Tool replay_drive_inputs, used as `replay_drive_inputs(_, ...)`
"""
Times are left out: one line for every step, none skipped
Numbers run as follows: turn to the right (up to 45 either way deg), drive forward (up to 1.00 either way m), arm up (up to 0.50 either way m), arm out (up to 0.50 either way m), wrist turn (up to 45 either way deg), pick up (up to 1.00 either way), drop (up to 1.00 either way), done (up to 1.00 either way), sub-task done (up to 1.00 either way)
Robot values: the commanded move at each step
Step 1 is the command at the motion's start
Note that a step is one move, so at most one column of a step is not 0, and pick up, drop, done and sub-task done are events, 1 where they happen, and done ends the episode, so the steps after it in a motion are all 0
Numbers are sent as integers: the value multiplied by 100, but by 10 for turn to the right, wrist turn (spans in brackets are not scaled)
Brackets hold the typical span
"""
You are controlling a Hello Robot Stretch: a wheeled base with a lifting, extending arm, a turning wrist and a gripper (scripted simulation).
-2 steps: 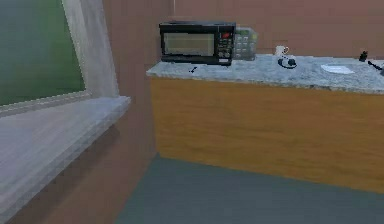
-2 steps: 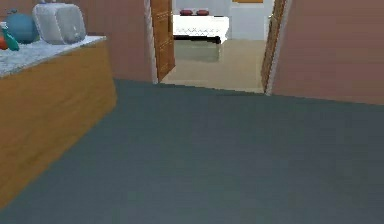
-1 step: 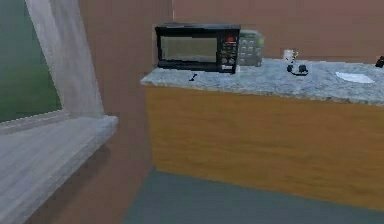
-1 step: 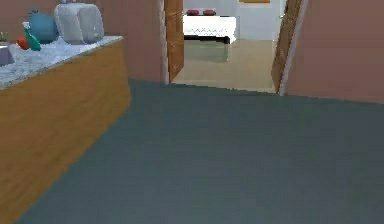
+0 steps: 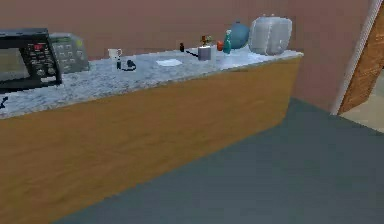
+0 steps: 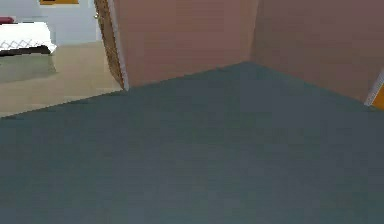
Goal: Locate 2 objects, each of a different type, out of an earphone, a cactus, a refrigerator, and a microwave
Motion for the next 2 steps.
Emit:
replay_drive_inputs(450, 0, 0, 0, 0, 0, 0, 0, 0)
replay_drive_inputs(120, 0, 0, 0, 0, 0, 0, 0, 0)
